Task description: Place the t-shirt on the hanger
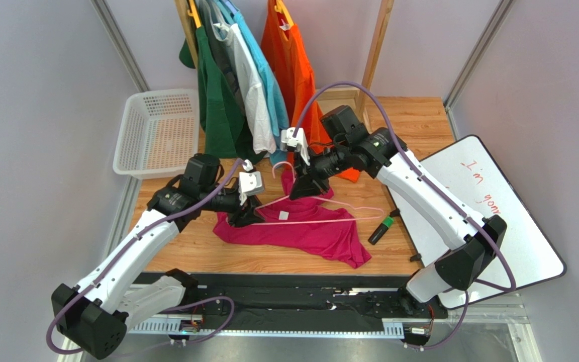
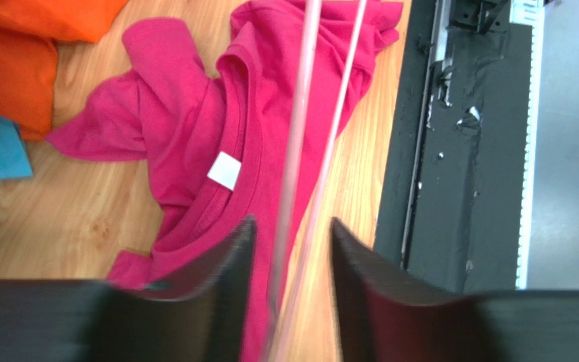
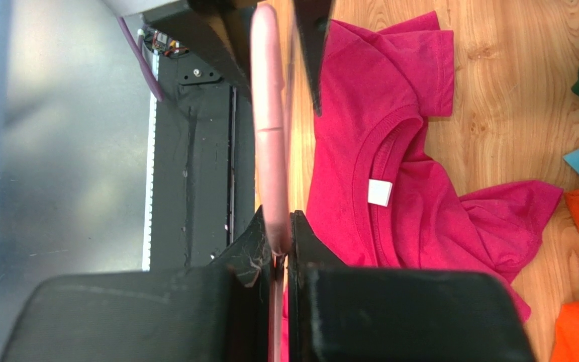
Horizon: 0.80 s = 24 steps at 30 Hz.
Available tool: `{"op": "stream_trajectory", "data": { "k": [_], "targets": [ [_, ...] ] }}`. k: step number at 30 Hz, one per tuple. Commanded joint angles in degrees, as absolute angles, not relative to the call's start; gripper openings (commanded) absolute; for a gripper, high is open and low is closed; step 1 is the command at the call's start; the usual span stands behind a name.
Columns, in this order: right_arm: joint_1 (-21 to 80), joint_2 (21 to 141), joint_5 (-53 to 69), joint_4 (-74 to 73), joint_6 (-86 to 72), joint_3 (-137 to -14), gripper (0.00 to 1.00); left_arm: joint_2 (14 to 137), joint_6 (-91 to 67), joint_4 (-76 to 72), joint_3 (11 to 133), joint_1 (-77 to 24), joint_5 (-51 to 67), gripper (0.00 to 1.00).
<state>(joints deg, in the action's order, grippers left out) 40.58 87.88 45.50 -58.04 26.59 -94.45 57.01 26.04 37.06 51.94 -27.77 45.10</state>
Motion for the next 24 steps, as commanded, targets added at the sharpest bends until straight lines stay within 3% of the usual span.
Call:
{"op": "stream_trajectory", "data": {
  "k": [1,3,6,11,15,24],
  "targets": [
    [36.41,85.08,45.88,-60.11,31.98,-92.99,0.0,55.99,26.01,39.37,53.7,-23.58,44.03,0.65],
    [34.2,84.55,44.57,-62.92,34.88,-92.11,0.0,55.02,26.19,39.99,52.3,-14.65,47.8,0.68],
    [30.42,84.9,43.51,-67.4,40.5,-92.11,0.0,56.42,34.69,44.37,52.29,-9.85,47.3,0.69],
    [26.11,88.24,42.28,-72.59,45.09,-93.69,0.0,59.49,48.07,43.34,50.01,-9.67,44.03,0.64],
    [23.82,90.96,42.63,-72.77,45.0,-95.44,0.0,71.14,51.15,43.06,53.43,-10.37,44.39,0.57],
    [23.64,97.11,47.2,-75.06,43.25,-99.58,0.0,89.36,61.96,43.86,62.04,-15.11,41.66,0.62]
  ]
}}
